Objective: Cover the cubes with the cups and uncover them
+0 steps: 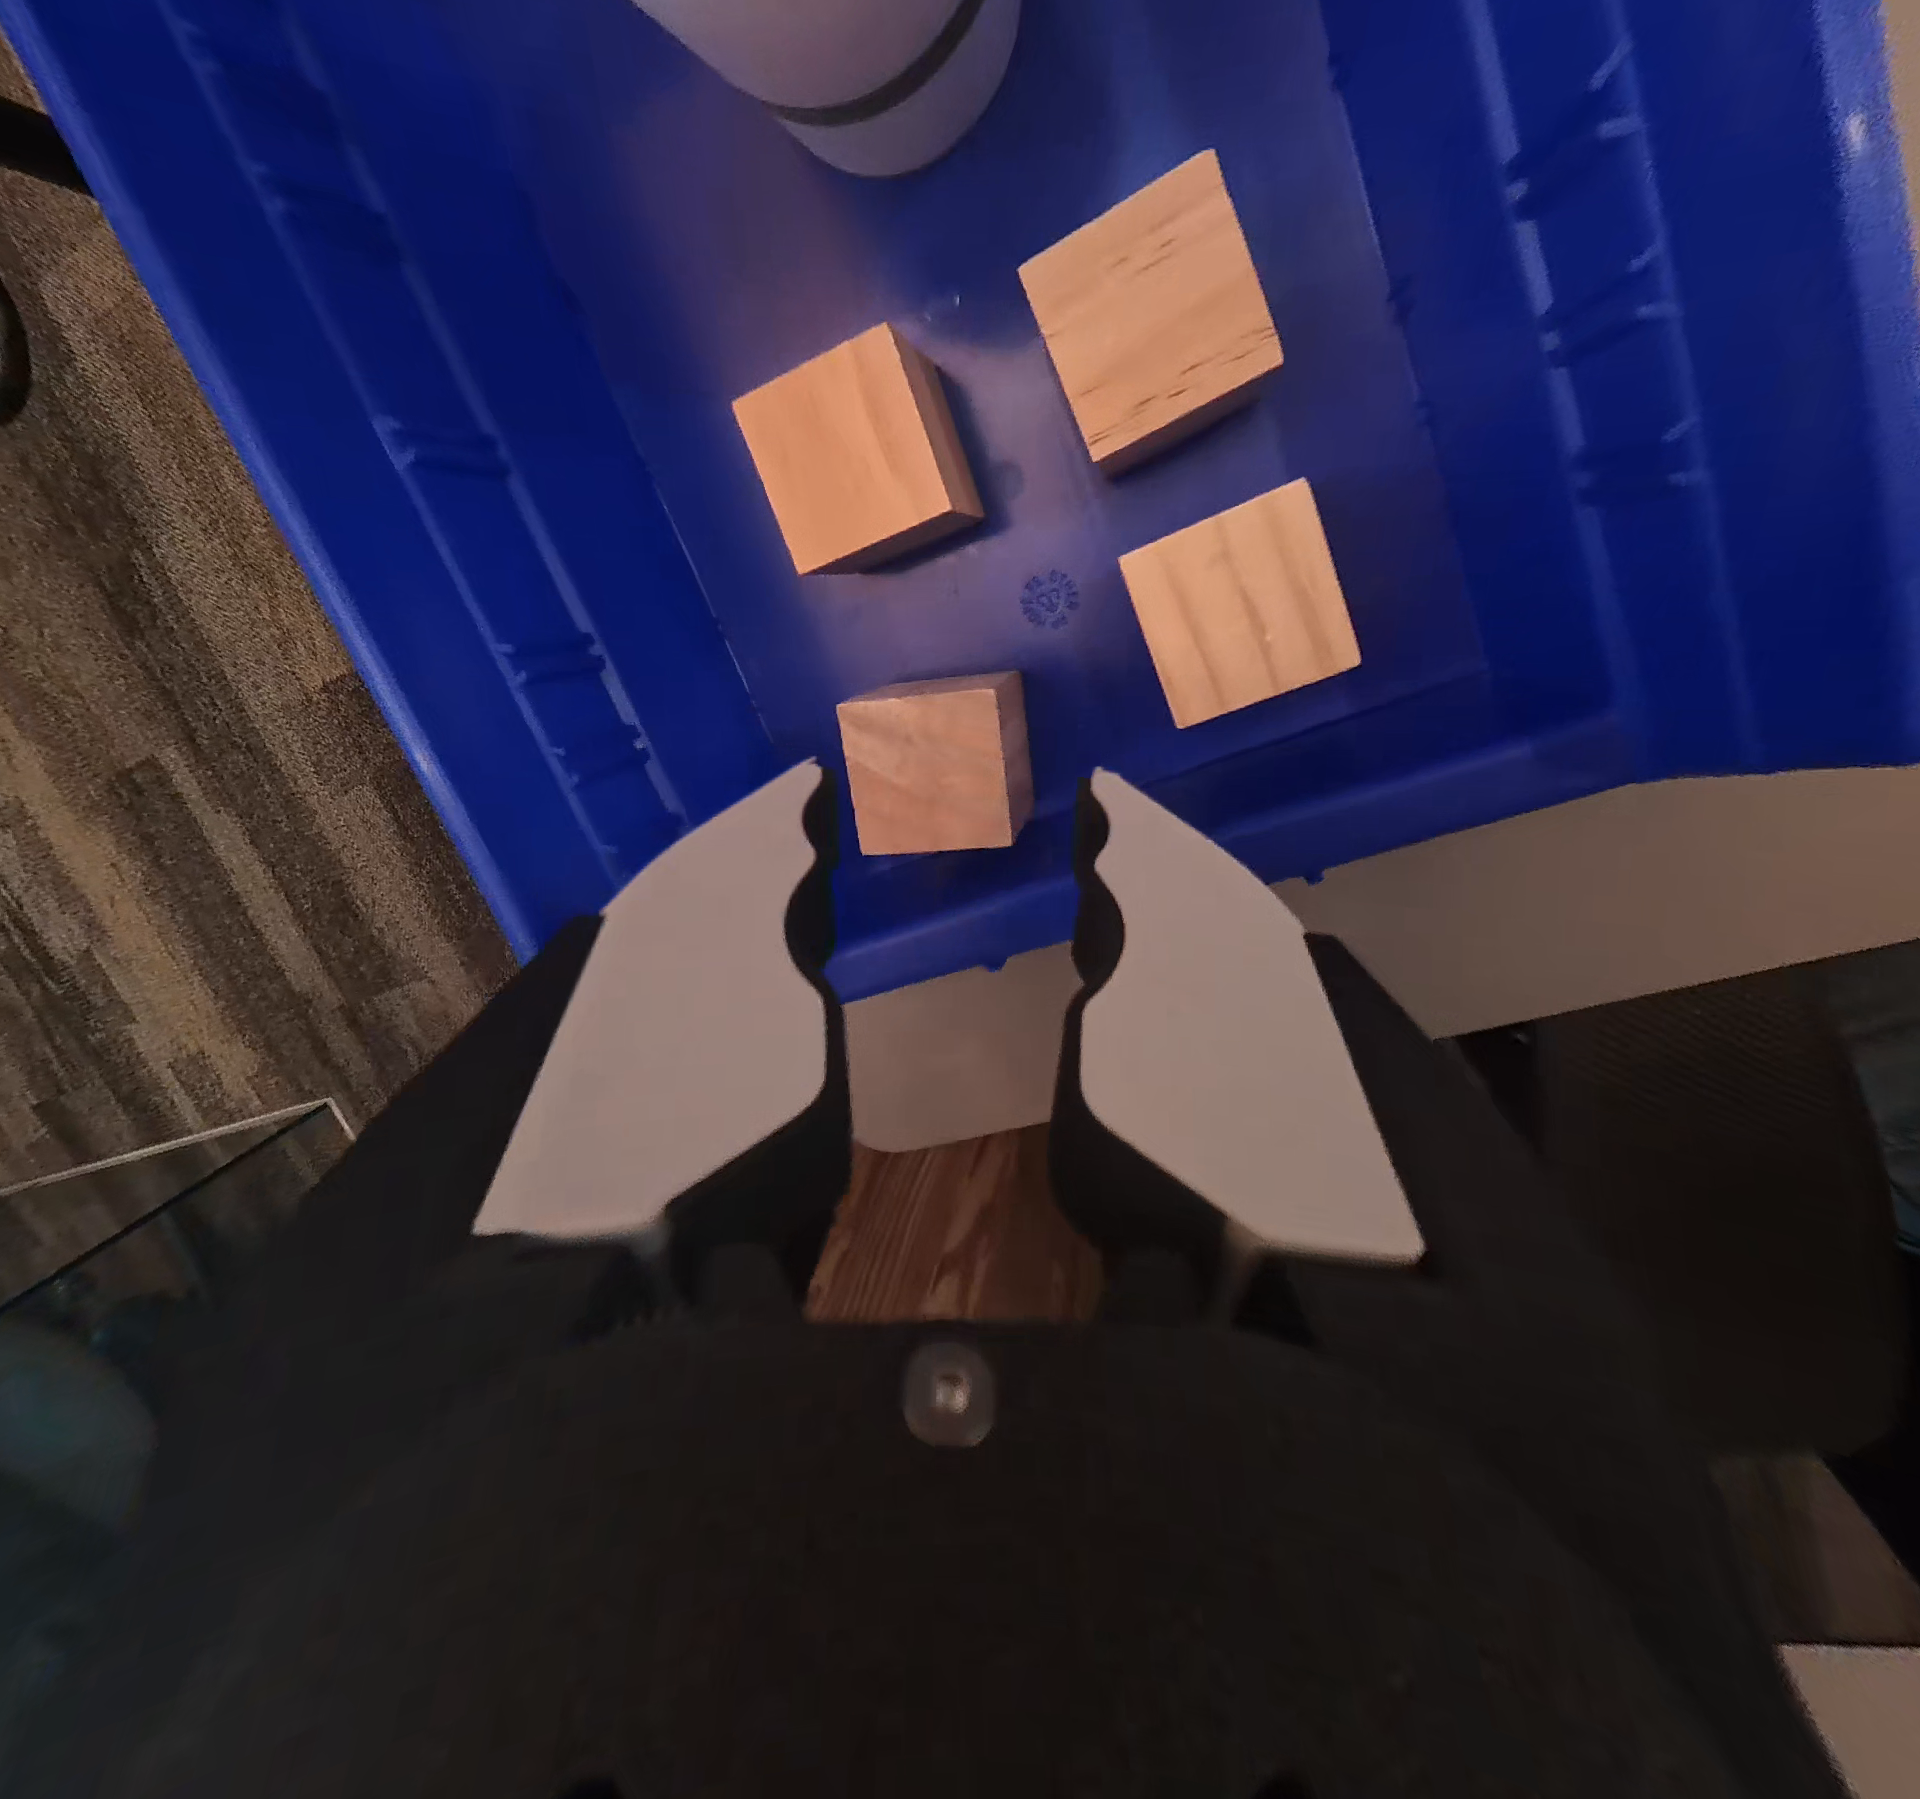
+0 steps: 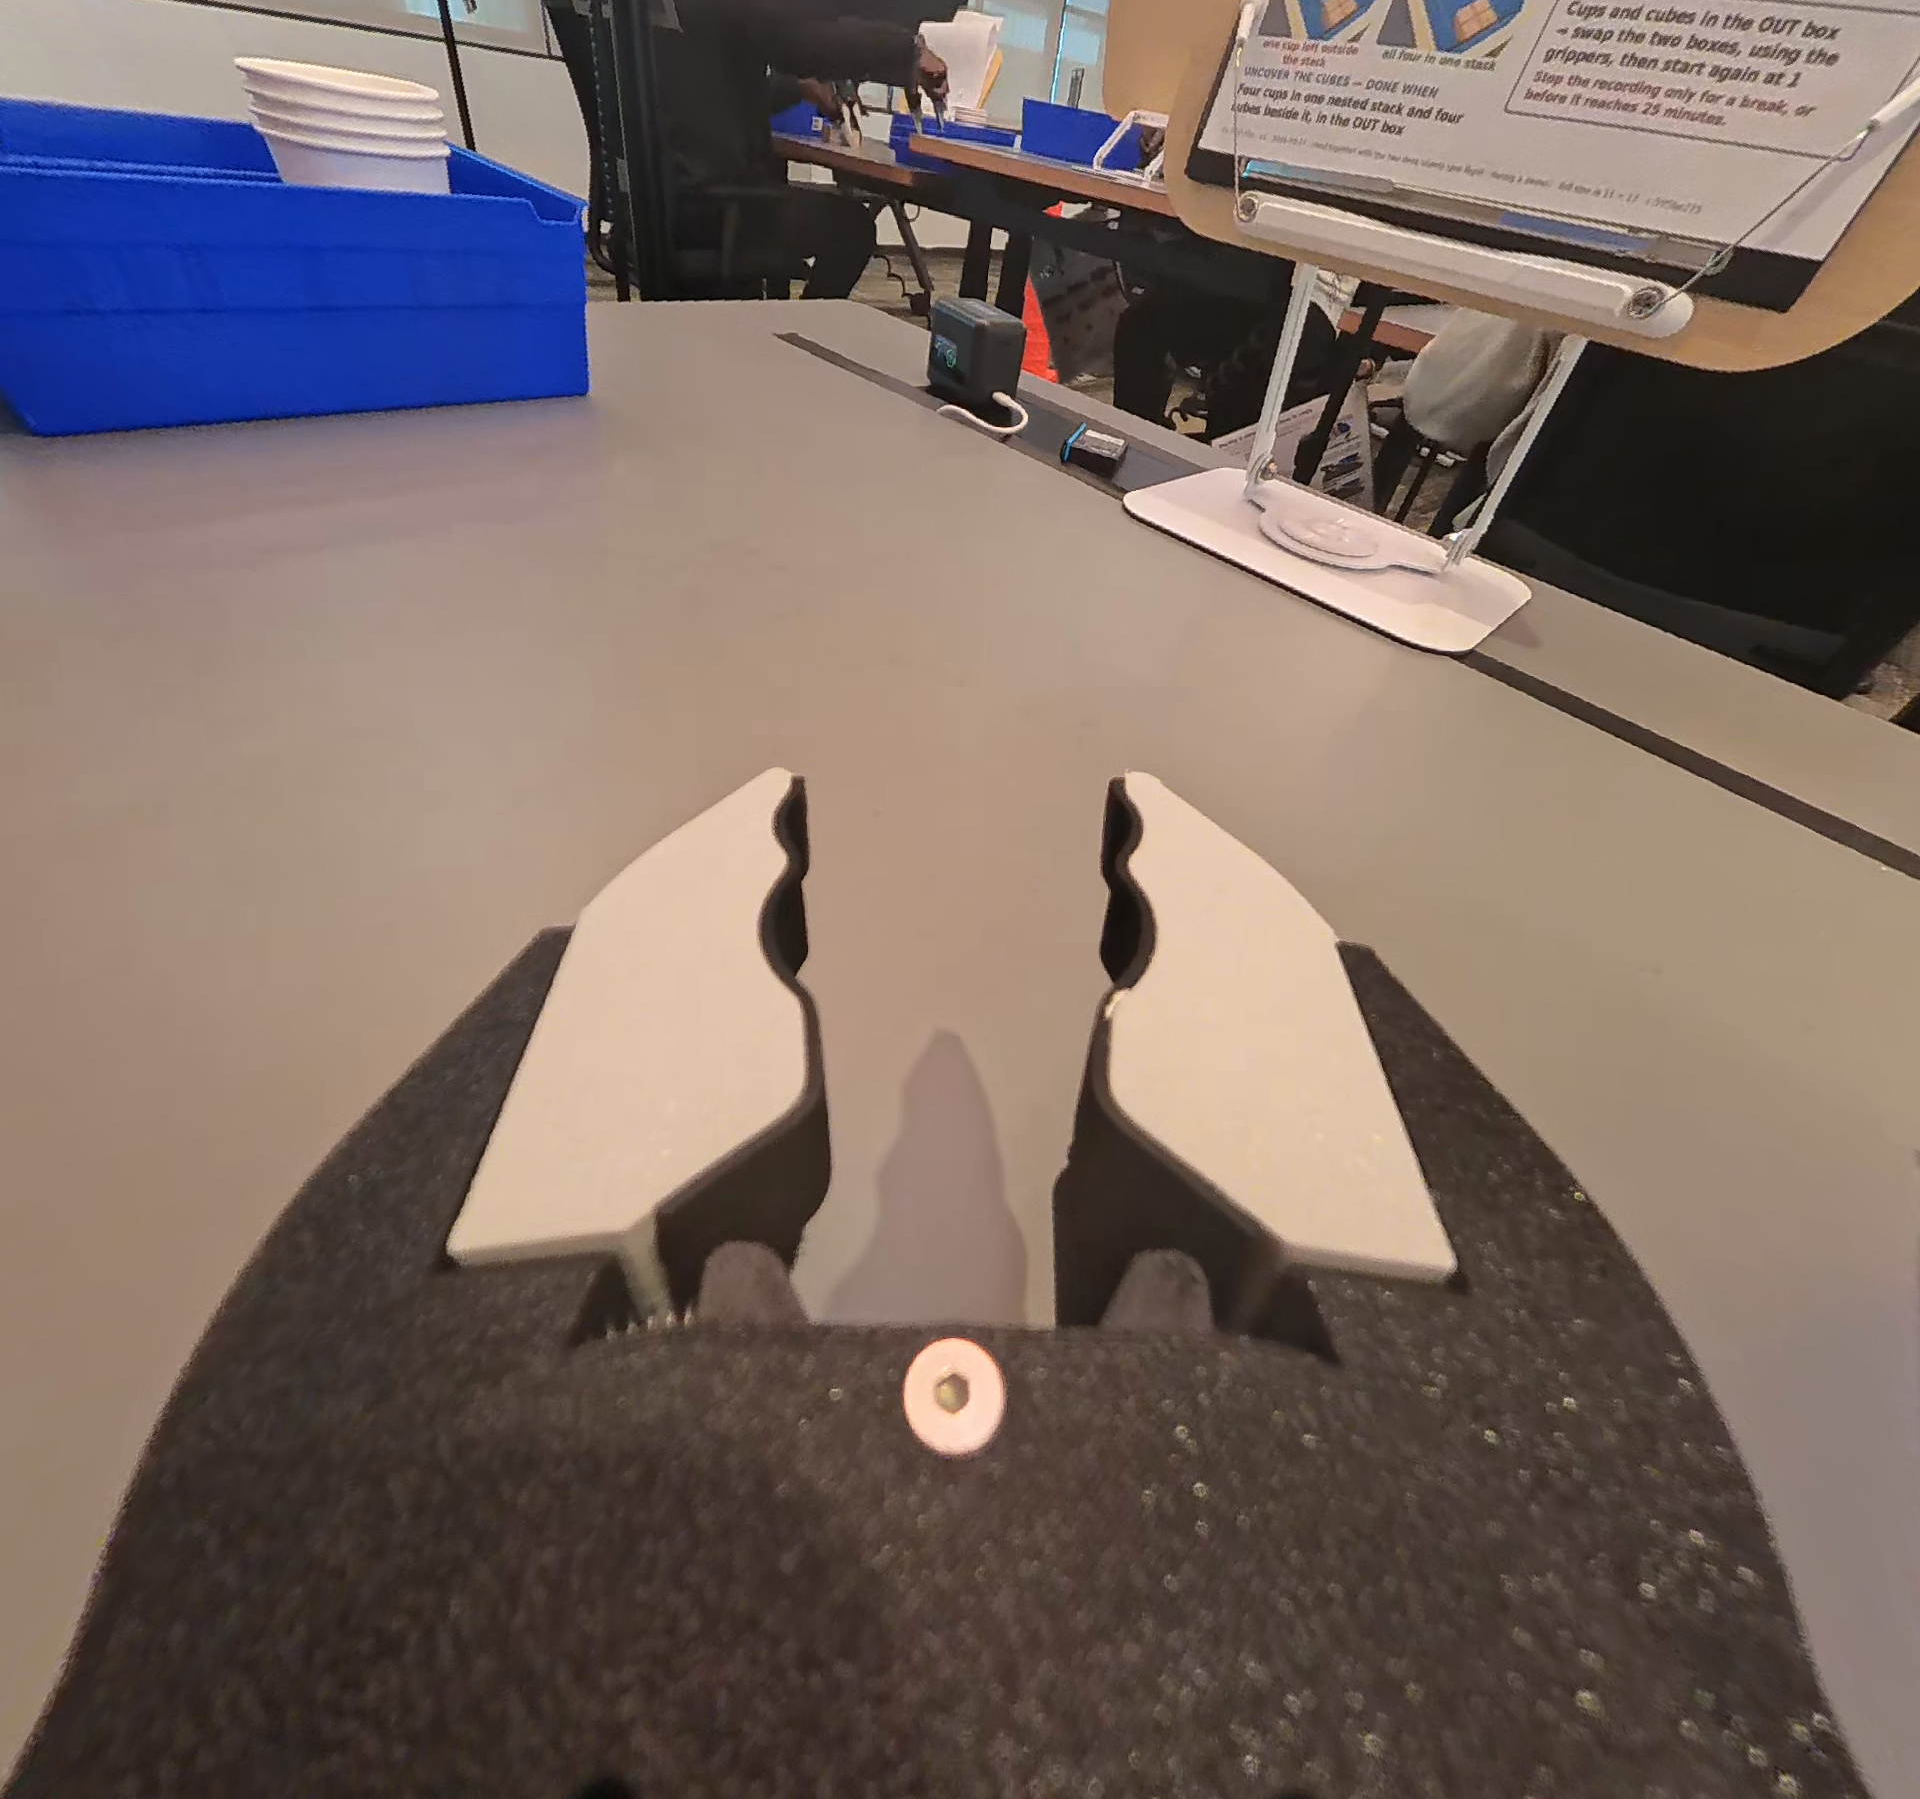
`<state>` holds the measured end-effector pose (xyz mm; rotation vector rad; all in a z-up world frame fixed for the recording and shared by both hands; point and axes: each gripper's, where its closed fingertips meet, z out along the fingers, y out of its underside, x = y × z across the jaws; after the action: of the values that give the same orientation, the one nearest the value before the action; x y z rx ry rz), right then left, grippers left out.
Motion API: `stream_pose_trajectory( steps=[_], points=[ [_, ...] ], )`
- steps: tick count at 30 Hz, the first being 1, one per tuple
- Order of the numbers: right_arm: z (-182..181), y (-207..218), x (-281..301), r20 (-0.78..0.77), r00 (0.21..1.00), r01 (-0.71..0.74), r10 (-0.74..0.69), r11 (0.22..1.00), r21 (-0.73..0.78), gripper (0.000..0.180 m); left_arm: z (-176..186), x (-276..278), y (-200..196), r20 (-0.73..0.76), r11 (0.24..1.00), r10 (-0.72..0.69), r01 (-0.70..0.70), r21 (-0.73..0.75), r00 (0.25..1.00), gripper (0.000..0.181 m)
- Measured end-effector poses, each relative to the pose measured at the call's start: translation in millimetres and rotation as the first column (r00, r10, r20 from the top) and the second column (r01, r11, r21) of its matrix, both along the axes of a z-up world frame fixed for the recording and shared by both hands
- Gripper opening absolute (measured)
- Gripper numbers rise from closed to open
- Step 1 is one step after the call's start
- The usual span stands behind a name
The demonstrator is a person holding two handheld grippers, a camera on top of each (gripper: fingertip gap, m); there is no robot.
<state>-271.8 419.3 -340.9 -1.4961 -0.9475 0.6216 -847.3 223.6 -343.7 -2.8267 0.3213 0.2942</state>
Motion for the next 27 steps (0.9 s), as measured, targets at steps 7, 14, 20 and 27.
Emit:
stream_pose_trajectory(
  steps=[7, 14, 20, 27],
  points=[
    [0, -1, -1, 0.004, 1.0, -0.005, 0.005, 1.0, -0.002, 0.054, -4, -2, -3, 0.002, 0.998, 0.007, -0.007, -0.055, 1.0, 0.037],
    [-1, -1, -1, 0.003, 1.0, -0.004, 0.004, 1.0, -0.004, 0.054, -9, -3, -7, 0.005, 0.993, 0.02, -0.02, -0.118, 1.0, 0.035],
    [-1, -1, -1, 0.003, 1.0, -0.004, 0.004, 1.0, -0.005, 0.054, -16, -3, -11, 0.001, 0.985, 0.027, -0.026, -0.169, 1.0, 0.033],
    [-1, -1, 0, 0.004, 1.0, -0.004, 0.004, 1.0, -0.008, 0.054, -22, -4, -11, 0.008, 0.978, 0.058, -0.055, -0.203, 0.998, 0.033]
  ],
)
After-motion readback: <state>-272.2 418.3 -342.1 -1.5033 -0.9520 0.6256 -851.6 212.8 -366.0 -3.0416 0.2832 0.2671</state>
